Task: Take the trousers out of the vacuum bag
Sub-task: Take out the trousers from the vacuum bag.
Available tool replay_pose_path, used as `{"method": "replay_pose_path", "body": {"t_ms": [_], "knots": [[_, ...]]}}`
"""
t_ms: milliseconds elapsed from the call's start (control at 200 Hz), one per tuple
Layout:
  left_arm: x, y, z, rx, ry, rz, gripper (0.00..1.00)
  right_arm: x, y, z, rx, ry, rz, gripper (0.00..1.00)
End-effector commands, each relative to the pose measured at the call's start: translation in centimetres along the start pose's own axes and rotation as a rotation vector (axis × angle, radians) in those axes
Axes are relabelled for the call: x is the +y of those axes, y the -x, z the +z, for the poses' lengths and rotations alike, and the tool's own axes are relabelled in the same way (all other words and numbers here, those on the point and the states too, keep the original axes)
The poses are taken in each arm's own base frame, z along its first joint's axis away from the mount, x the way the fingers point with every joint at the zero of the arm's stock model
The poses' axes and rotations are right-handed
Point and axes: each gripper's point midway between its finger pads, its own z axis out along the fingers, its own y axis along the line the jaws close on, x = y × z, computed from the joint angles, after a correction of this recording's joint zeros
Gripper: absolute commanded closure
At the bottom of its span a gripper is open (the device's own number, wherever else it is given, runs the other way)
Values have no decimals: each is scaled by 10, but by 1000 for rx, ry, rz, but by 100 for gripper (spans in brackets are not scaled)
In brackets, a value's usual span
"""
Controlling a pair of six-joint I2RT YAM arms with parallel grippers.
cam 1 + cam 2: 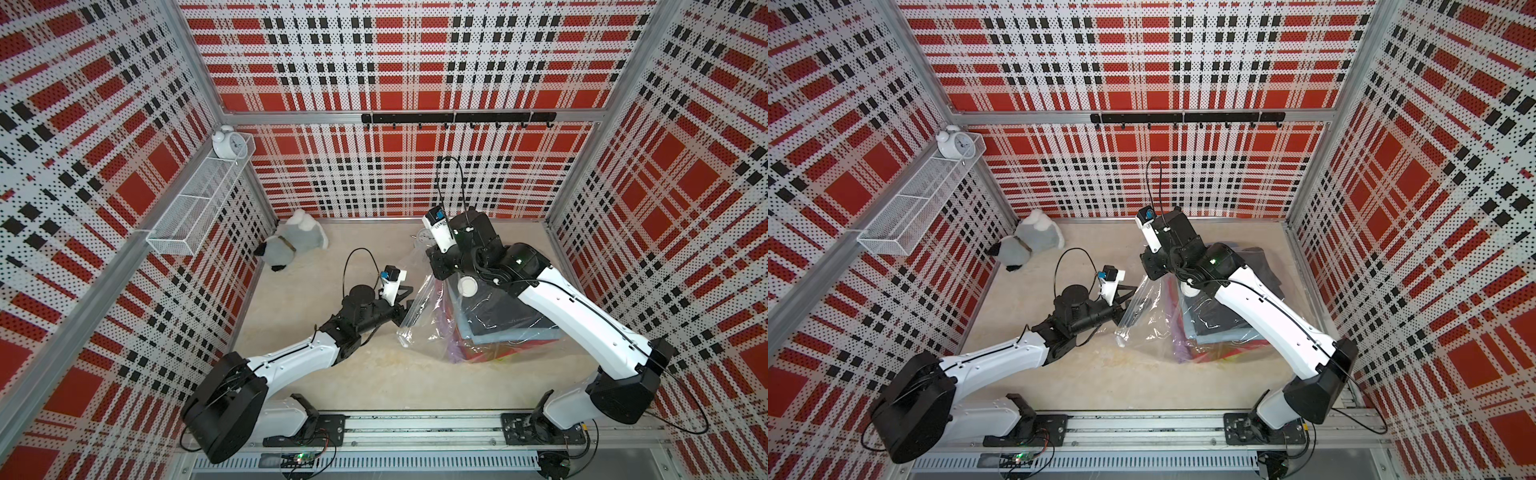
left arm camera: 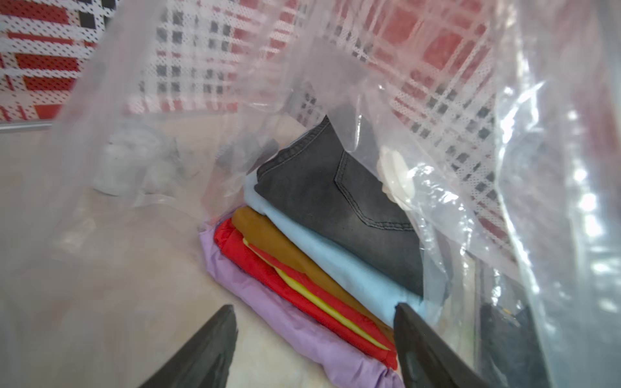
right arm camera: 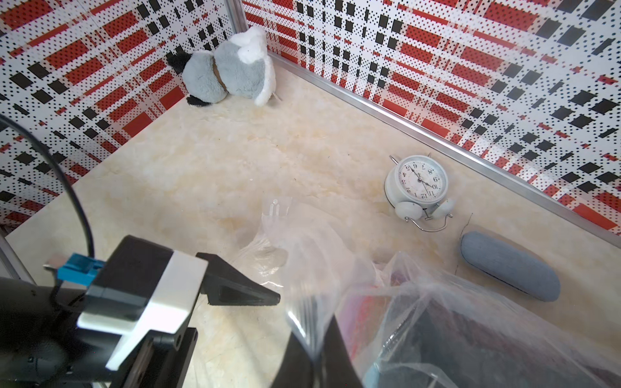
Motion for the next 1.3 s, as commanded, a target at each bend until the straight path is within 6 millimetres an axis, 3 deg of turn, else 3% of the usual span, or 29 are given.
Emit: {"method": "replay_pose_path", "body": {"t_ms": [0, 200, 406, 586, 757, 1052, 1298], "knots": [[-25, 10, 4, -72, -144, -65, 24, -1, 30, -9, -95, -4, -12, 100], [-31, 7, 19, -101, -245, -207, 25, 4, 33, -9, -109, 29, -34, 100], [-33, 9, 39, -133, -362, -388, 28, 6, 39, -24, -150, 35, -59, 100], [-40, 11, 54, -142, -415, -443, 30, 8, 39, -34, -167, 39, -81, 100], [-34, 7, 75, -108, -360, -483, 32, 2, 38, -46, -184, 10, -85, 100], [-20, -24, 115, 30, -208, -514, 33, -11, 40, -73, -215, -49, -105, 100], [-6, -37, 132, 98, -78, -509, 35, -13, 42, -82, -229, -58, -123, 100]]}}
